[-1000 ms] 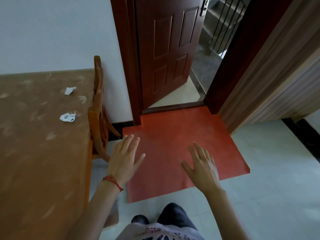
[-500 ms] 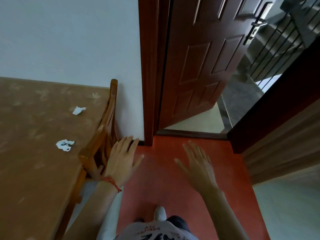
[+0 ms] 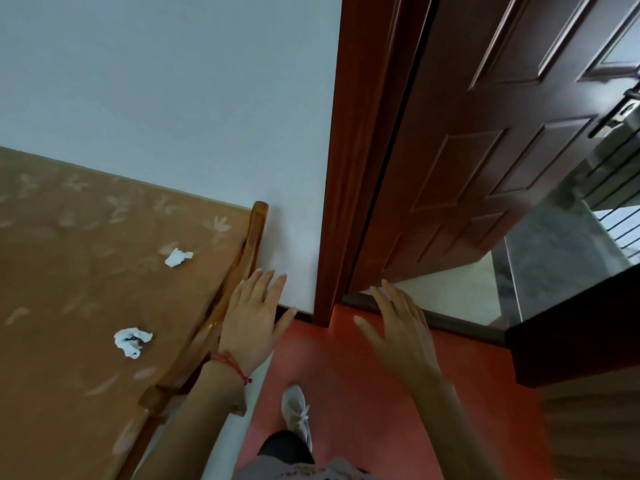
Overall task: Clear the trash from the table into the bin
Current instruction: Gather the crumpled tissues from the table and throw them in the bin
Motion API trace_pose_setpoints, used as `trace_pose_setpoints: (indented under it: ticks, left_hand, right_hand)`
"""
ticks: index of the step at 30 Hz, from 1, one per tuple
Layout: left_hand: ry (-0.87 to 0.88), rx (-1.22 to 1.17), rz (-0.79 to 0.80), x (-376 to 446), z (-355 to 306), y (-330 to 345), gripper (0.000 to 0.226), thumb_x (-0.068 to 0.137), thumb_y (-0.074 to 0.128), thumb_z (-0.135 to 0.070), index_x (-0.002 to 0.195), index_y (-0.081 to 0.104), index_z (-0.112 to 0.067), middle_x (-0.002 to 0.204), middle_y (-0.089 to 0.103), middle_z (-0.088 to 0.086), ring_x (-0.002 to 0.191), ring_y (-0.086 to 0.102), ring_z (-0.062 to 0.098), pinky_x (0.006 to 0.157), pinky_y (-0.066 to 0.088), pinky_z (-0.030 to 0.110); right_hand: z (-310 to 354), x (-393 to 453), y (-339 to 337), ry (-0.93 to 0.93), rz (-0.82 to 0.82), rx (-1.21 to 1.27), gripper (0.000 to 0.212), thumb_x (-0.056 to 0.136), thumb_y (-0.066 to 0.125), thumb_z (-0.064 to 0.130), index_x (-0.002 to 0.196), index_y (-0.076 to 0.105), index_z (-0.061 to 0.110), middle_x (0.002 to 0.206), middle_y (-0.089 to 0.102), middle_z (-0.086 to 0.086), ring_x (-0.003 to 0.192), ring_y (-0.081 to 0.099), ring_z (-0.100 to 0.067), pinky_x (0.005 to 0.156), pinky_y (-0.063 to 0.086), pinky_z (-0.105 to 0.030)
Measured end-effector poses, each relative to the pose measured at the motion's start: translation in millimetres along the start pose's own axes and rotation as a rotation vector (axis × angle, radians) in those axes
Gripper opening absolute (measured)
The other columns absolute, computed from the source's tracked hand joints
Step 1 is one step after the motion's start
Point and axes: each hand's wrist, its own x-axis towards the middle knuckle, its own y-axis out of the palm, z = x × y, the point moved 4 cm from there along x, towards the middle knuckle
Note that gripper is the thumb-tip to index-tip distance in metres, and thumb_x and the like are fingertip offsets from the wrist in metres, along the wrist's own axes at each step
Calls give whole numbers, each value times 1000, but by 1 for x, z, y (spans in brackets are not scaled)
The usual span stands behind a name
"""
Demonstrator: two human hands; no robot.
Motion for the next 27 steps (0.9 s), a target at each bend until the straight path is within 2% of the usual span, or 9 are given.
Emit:
trace_pose_setpoints:
  ticks: [3, 5, 8, 12, 14, 17, 20, 27]
  left_hand:
    - [-39, -13, -35, 28, 18, -5, 72, 92, 7, -55, 124, 53, -8, 127, 58, 16, 121, 52, 33, 96, 44, 49]
    - [-93, -28, -63, 42, 33, -8, 65, 92, 17, -53, 125, 53, -9, 129, 57, 15, 122, 50, 33, 98, 42, 49]
    - [-164, -29, -85, 60, 57, -13, 57, 85, 33, -46, 123, 54, -9, 126, 59, 16, 120, 52, 33, 95, 45, 49]
    - [-273, -27, -62, 73, 90, -18, 66, 93, 11, -54, 123, 52, -11, 124, 60, 14, 118, 54, 32, 94, 46, 46]
    - [-340, -27, -66, 74, 106, -21, 69, 92, 7, -55, 123, 51, -11, 124, 60, 14, 118, 54, 32, 94, 46, 45]
    - [-441, -33, -77, 69, 127, -22, 71, 93, 9, -54, 120, 56, -9, 124, 60, 15, 117, 55, 32, 93, 48, 46]
    - [-544, -37, -127, 61, 144, -27, 60, 92, 23, -50, 121, 55, -9, 125, 59, 14, 121, 51, 31, 93, 48, 48]
    - [-899, 10, -153, 34, 172, -31, 58, 86, 29, -48, 119, 57, -9, 121, 62, 15, 114, 58, 32, 89, 50, 48]
  right_hand:
    - [11, 44, 4, -42, 45, 22, 70, 84, 34, 59, 139, 40, 16, 150, 32, -7, 137, 29, -25, 110, 23, -38]
    - [21, 72, 7, -78, 64, 21, 71, 84, 31, 60, 139, 39, 16, 150, 32, -6, 138, 28, -23, 111, 22, -36]
    - [39, 113, 11, -140, 35, 2, 72, 82, 29, 59, 133, 48, 12, 144, 42, -11, 132, 39, -29, 106, 31, -41]
    - [68, 160, 20, -227, 84, -2, 73, 82, 28, 59, 136, 43, 14, 147, 38, -9, 135, 34, -27, 108, 27, -38]
    - [84, 178, 27, -301, 114, -8, 73, 82, 27, 59, 137, 42, 14, 148, 35, -9, 136, 32, -27, 109, 26, -38]
    - [113, 199, 36, -401, 181, -5, 77, 80, 21, 61, 139, 39, 15, 150, 33, -8, 137, 29, -24, 110, 22, -36]
    - [144, 220, 48, -530, 223, 21, 77, 81, 21, 62, 139, 39, 14, 148, 36, -9, 136, 31, -24, 109, 22, -35]
    - [211, 260, 78, -861, 330, 13, 66, 86, 29, 58, 136, 43, 16, 143, 42, -7, 131, 38, -23, 105, 31, -35]
